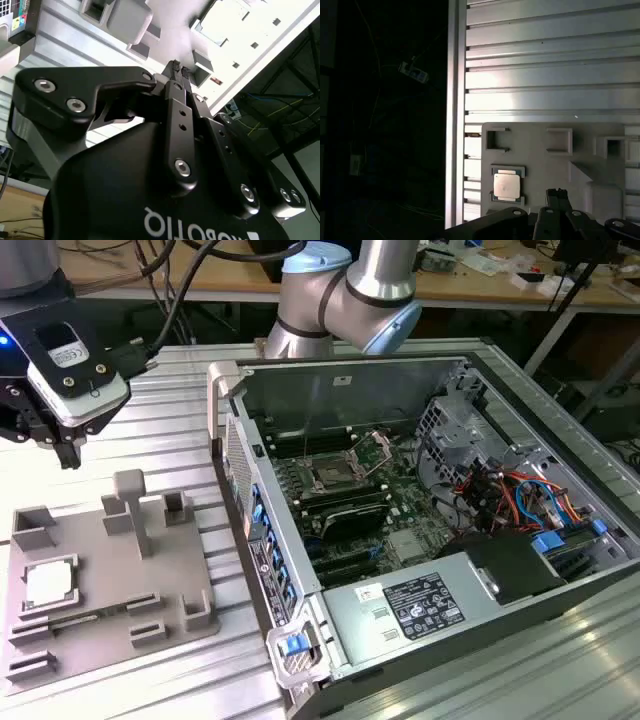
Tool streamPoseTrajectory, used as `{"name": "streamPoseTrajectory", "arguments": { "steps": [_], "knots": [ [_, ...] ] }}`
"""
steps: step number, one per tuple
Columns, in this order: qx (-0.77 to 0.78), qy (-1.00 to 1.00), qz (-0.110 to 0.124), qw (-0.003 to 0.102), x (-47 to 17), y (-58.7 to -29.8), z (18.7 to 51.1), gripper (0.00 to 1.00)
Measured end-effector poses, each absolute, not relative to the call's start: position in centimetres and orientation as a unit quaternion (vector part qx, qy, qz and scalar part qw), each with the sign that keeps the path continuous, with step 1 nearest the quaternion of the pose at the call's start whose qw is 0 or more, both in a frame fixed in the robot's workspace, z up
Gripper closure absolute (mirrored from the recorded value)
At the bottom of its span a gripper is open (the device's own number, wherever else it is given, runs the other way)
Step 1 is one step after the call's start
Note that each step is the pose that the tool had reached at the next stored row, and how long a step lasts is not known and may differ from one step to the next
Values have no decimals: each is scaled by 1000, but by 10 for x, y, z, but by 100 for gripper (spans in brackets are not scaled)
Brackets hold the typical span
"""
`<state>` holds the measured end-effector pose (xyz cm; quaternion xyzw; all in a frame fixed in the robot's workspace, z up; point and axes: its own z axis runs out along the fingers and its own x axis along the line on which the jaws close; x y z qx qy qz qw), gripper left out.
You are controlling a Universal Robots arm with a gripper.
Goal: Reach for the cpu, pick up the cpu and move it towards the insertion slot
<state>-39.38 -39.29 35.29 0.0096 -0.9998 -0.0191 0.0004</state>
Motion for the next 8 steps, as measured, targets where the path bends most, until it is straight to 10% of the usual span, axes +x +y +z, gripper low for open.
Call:
{"name": "streamPoseTrajectory", "arguments": {
  "steps": [8],
  "knots": [
    [9, -1000, -19, 0, -396, -393, 353, 89]
  ]
}}
